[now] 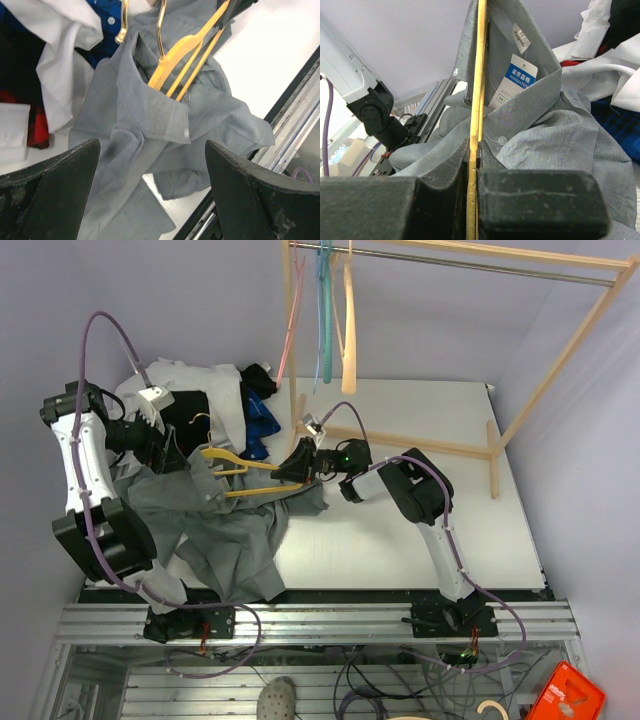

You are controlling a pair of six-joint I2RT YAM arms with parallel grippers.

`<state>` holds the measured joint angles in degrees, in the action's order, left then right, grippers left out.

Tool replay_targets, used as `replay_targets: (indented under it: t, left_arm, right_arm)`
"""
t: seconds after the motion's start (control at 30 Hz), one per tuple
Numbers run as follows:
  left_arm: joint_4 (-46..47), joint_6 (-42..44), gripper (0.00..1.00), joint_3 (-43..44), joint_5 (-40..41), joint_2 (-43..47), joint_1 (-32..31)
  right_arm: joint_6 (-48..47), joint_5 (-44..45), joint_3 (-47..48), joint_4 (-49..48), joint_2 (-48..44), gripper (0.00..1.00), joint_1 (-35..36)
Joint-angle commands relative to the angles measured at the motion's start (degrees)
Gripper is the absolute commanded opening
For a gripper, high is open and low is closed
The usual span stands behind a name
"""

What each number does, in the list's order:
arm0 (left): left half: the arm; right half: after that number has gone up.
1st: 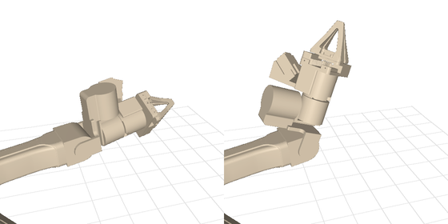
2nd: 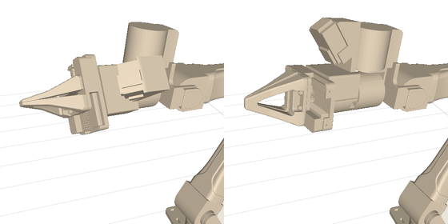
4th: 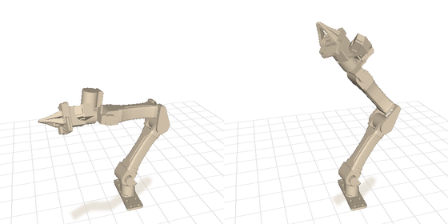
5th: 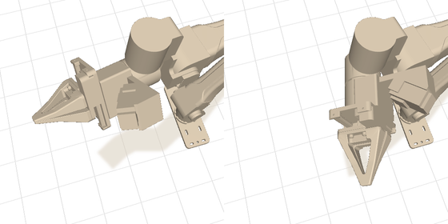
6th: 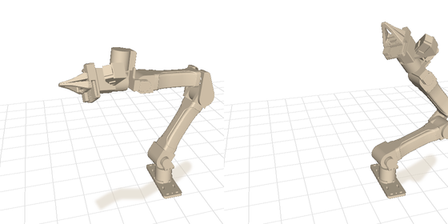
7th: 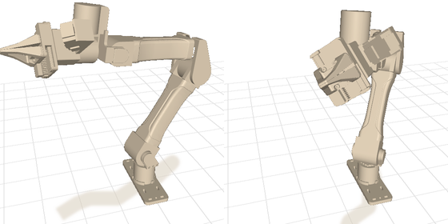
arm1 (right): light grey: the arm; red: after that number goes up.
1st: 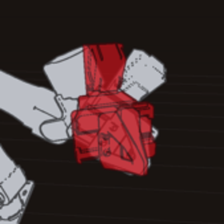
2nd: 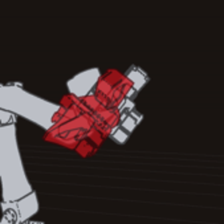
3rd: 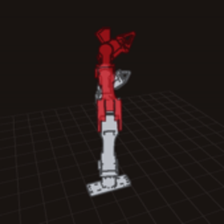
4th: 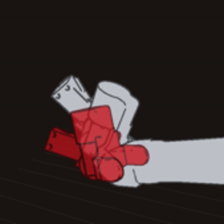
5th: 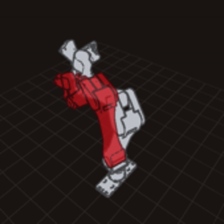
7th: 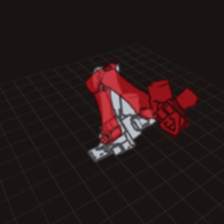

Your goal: Place the shirt on the hanger

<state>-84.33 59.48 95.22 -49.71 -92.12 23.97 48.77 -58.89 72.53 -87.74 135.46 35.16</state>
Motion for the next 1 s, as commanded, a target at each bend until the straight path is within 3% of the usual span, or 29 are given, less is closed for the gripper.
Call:
replay_targets:
  t: [0.0,0.4,0.77,0.9,0.97]
  left_arm:
    - [-1.56,2.01,0.97,1.8,-8.33,-2.36,0.38]
    - [-1.62,5.79,1.0,-3.12,-6.51,-4.96,-0.71]
    - [-1.54,3.4,0.86,-1.36,-10.7,-8.53,-4.14]
    - [-1.53,3.19,0.67,-1.56,-10.5,-9.4,-7.46]
    - [-1.53,2.83,0.64,-1.32,-10.5,-10.12,-8.23]
  right_arm:
    - [-0.79,0.74,0.15,-13.17,-3.17,0.0,-0.46]
    - [0.12,0.89,0.07,-14.03,-3.18,0.0,-0.54]
    - [1.41,0.8,0.46,-15.08,-2.93,0.0,-0.61]
    - [1.16,0.73,0.33,-14.92,-3.18,0.0,-0.6]
    - [1.21,0.63,0.25,-14.91,-3.29,0.0,-0.58]
